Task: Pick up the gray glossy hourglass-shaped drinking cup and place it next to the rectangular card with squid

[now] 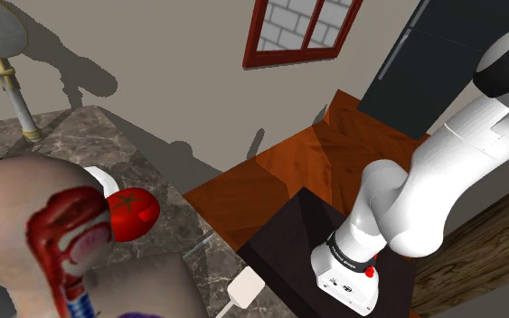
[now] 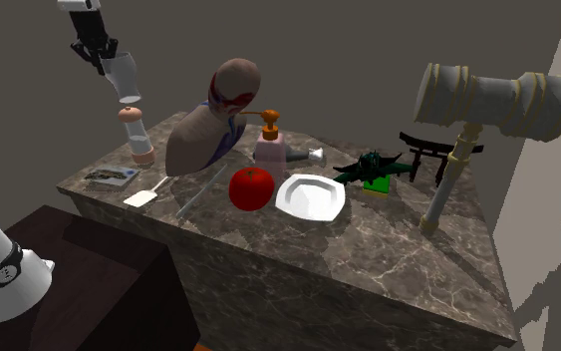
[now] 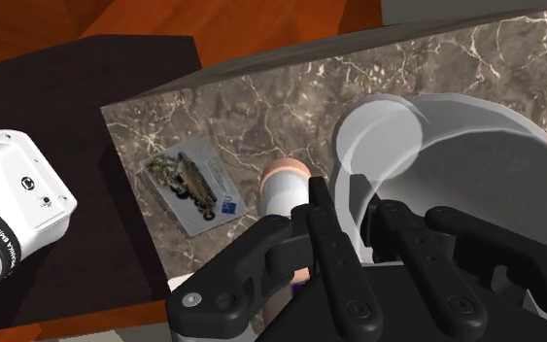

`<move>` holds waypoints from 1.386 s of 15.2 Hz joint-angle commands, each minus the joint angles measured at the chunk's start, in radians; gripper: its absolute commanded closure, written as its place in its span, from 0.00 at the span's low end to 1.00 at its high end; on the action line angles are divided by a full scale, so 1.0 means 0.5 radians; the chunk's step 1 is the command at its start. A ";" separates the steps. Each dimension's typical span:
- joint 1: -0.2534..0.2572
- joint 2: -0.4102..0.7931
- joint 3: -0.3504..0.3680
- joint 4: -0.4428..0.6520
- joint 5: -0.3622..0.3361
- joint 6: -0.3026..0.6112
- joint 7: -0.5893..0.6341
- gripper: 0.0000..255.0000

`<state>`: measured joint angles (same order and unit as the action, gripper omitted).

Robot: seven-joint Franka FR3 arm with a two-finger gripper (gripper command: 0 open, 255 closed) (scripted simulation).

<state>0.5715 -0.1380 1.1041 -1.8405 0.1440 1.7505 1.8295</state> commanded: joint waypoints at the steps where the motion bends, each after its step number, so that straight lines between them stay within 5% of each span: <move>1: 0.003 -0.008 0.000 -0.056 0.008 0.054 -0.007 1.00; 21: -0.006 0.231 0.127 -0.484 -0.196 0.599 0.143 1.00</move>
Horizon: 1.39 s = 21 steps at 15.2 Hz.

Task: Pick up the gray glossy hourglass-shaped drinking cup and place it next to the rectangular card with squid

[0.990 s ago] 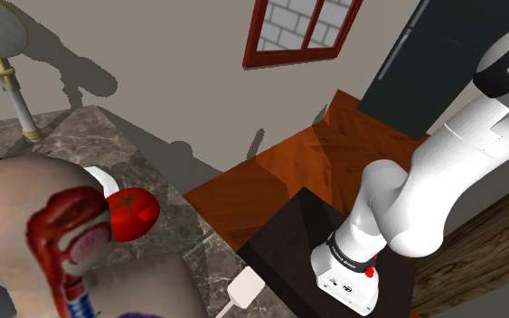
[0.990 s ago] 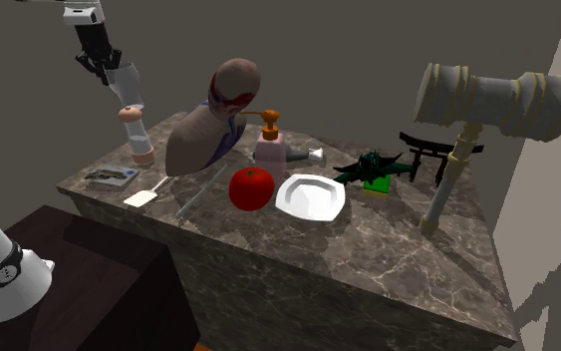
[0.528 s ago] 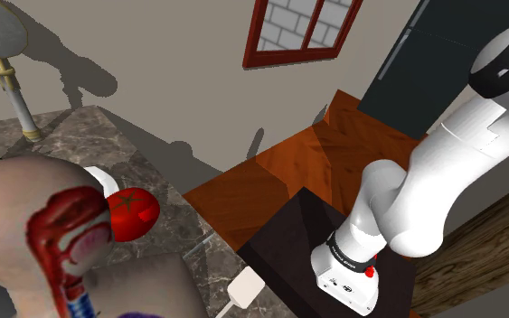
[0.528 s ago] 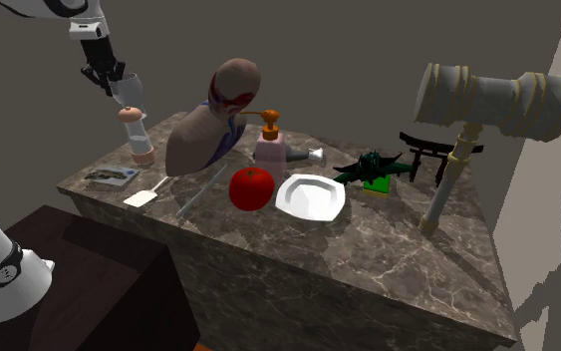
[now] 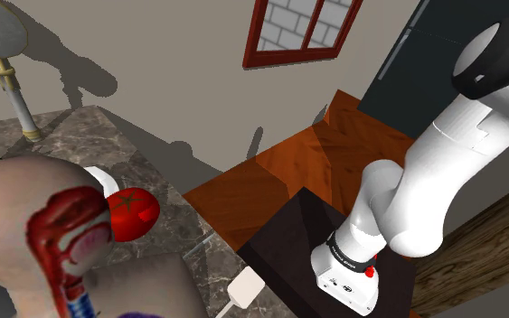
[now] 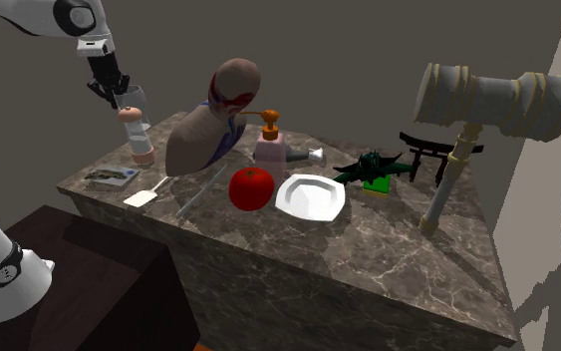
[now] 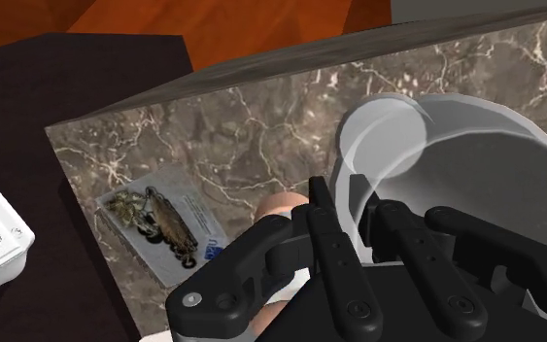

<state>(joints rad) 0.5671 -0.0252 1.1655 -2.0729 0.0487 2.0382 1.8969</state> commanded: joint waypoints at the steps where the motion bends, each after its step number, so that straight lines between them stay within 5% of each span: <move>1: 0.004 0.029 0.009 -0.036 -0.030 0.051 0.026 1.00; 8: 0.044 0.220 0.007 -0.137 -0.235 0.225 0.172 1.00; 15: 0.045 0.219 0.006 -0.137 -0.234 0.225 0.172 1.00; 16: 0.045 0.219 0.006 -0.137 -0.234 0.225 0.172 0.00; 21: 0.045 0.219 0.006 -0.137 -0.234 0.225 0.172 0.00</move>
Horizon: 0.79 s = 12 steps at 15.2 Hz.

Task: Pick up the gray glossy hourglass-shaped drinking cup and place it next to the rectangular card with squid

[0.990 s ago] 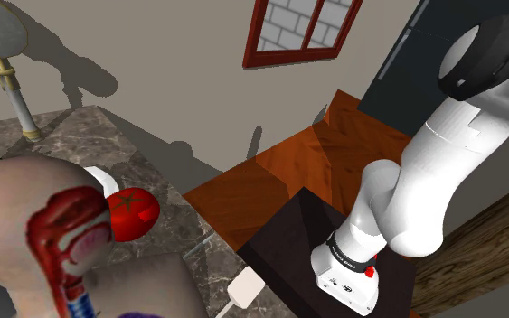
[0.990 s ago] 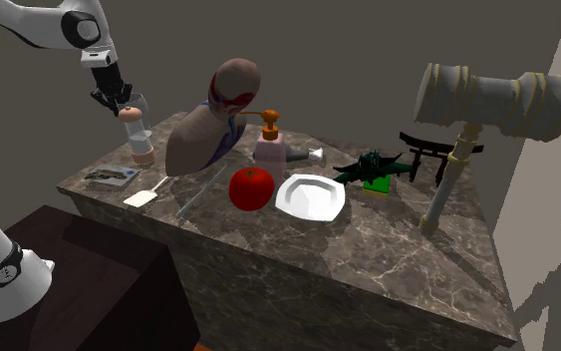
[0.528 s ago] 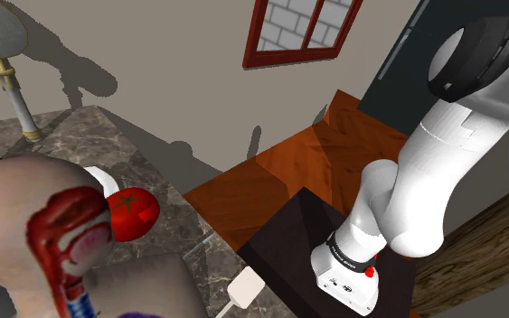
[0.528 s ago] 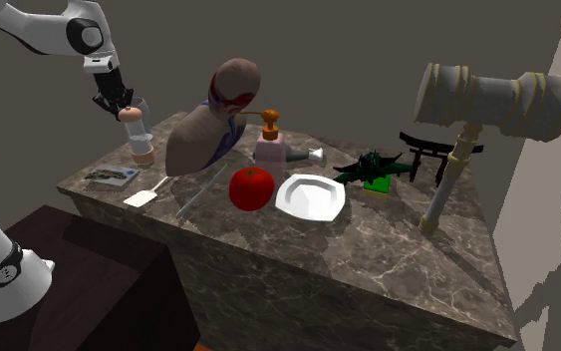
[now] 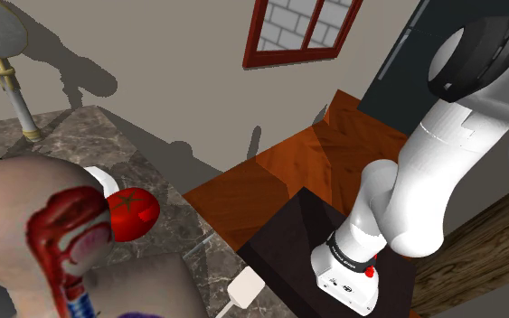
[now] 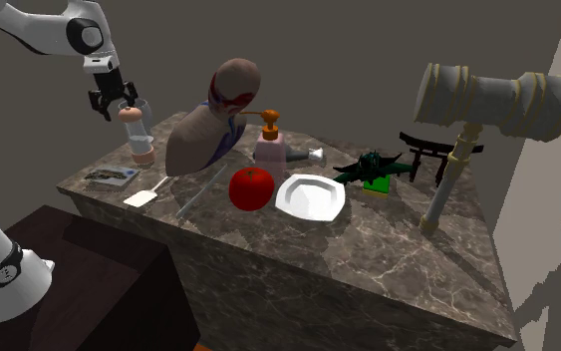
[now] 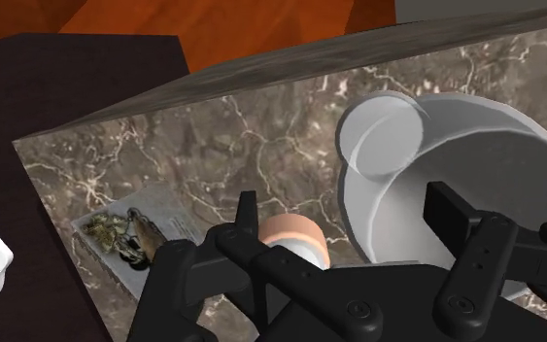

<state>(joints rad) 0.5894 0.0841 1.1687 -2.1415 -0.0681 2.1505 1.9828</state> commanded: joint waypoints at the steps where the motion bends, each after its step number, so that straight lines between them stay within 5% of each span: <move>1: -0.027 -0.068 0.015 0.036 0.075 -0.062 -0.054 0.00; 4: -0.070 -0.236 0.015 0.155 0.250 -0.247 -0.183 0.00; 12: -0.063 -0.235 0.008 0.154 0.249 -0.246 -0.183 0.00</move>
